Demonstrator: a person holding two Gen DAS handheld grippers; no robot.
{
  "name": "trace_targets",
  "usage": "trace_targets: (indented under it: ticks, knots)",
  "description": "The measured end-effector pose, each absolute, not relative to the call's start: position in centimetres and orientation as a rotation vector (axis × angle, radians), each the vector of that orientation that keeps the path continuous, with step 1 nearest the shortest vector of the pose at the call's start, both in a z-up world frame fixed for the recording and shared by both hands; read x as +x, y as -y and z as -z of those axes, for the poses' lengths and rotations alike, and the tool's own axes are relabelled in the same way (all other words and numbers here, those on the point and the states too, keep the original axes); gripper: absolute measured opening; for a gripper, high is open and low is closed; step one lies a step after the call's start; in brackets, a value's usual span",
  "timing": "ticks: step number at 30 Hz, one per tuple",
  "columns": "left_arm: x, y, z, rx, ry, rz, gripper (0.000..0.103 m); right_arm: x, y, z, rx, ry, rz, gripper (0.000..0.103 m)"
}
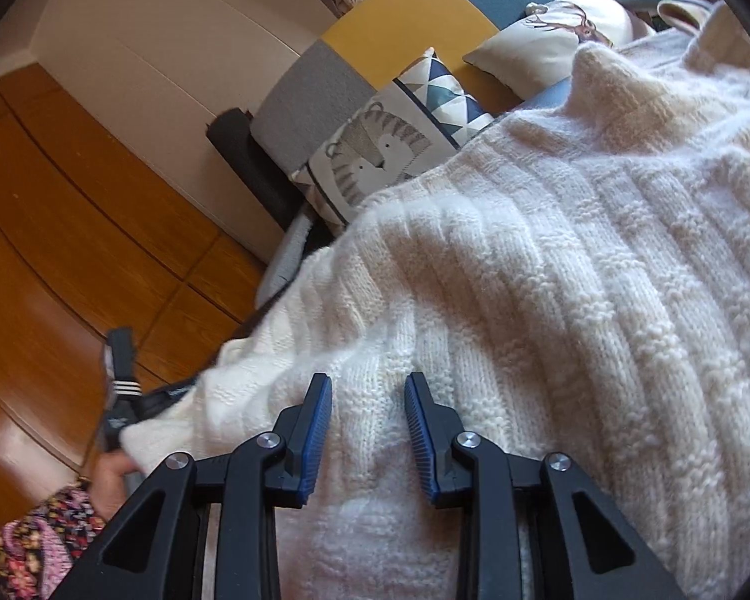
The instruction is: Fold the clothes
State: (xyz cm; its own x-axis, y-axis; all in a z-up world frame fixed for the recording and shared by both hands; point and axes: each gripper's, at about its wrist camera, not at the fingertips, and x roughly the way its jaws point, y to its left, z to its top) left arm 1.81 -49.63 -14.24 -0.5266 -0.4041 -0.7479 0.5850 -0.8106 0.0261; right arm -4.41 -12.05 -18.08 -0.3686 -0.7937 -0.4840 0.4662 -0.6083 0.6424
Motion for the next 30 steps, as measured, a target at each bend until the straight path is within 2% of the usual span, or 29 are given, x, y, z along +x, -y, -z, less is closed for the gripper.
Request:
trace_targets:
  ticks: [7,13,19,20,30]
  knots:
    - [9.3,51.8,9.0,0.722,-0.515,2.28,0.004,-3.5,14.6,17.1,1.044,0.264,2.169,0.02]
    - [15.9,52.8,6.4,0.517,-0.464,2.178,0.004,-2.5,16.7,16.5,1.041,0.058,2.263,0.02]
    - [20.1,54.2,7.5,0.491,-0.48,2.104,0.003,-1.1,18.0,16.4,1.025,-0.099,2.323,0.022]
    - [20.5,54.4,7.9,0.49,-0.491,2.093,0.0,-1.0,18.1,16.4,1.023,-0.111,2.327,0.022]
    - [25.3,54.6,10.5,0.53,-0.613,2.036,0.0,-0.2,19.0,16.2,1.01,-0.181,2.356,0.023]
